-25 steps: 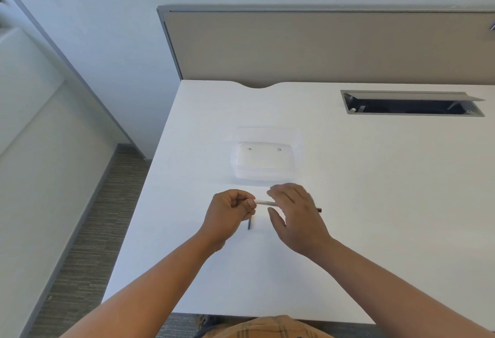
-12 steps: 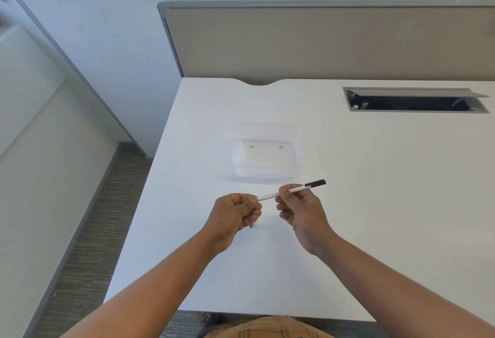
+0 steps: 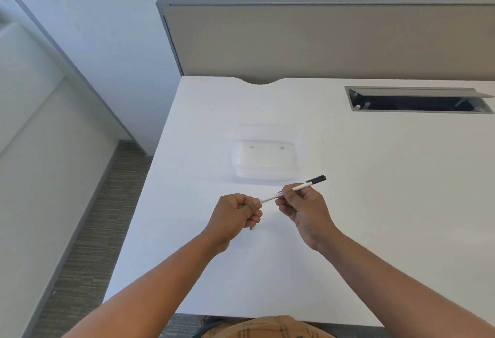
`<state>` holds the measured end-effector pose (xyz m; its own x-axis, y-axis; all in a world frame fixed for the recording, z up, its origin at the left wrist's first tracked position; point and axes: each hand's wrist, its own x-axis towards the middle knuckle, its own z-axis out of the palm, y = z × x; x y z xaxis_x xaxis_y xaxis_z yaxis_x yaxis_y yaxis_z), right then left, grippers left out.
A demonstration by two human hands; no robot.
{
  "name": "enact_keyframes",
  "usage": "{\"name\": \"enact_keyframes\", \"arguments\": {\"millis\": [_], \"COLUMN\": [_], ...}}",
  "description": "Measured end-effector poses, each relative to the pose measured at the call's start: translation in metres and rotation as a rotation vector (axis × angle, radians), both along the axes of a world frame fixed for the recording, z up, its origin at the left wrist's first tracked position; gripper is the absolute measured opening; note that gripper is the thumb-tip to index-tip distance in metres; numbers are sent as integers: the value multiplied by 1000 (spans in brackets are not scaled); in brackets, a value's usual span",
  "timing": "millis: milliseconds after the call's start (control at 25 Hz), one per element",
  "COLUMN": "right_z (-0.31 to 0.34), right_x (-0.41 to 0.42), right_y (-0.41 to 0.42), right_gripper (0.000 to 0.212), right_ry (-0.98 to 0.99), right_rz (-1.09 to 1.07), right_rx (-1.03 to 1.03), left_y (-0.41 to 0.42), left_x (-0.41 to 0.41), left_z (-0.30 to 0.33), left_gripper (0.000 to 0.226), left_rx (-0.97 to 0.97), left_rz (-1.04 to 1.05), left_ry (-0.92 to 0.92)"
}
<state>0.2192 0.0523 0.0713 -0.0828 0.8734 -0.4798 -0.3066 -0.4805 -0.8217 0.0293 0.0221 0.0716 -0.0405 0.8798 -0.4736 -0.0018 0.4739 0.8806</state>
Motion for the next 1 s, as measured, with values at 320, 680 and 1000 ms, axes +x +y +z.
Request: {"name": "enact_keyframes", "arguments": {"millis": [320, 680, 1000], "right_z": [-6, -12, -24], "right_x": [8, 25, 23], "right_y": [14, 25, 25], "right_gripper": [14, 11, 10], "right_ry": [40, -13, -664], "right_rz": [-21, -74, 188], "right_rx": [26, 27, 419], "left_y": [12, 22, 43], "left_x": [-2, -23, -36], "left_z": [-10, -33, -62], "left_gripper": [28, 20, 18], "left_rx": [-47, -57, -217], "left_rz": [-33, 8, 116], "left_ry": [123, 260, 111]}}
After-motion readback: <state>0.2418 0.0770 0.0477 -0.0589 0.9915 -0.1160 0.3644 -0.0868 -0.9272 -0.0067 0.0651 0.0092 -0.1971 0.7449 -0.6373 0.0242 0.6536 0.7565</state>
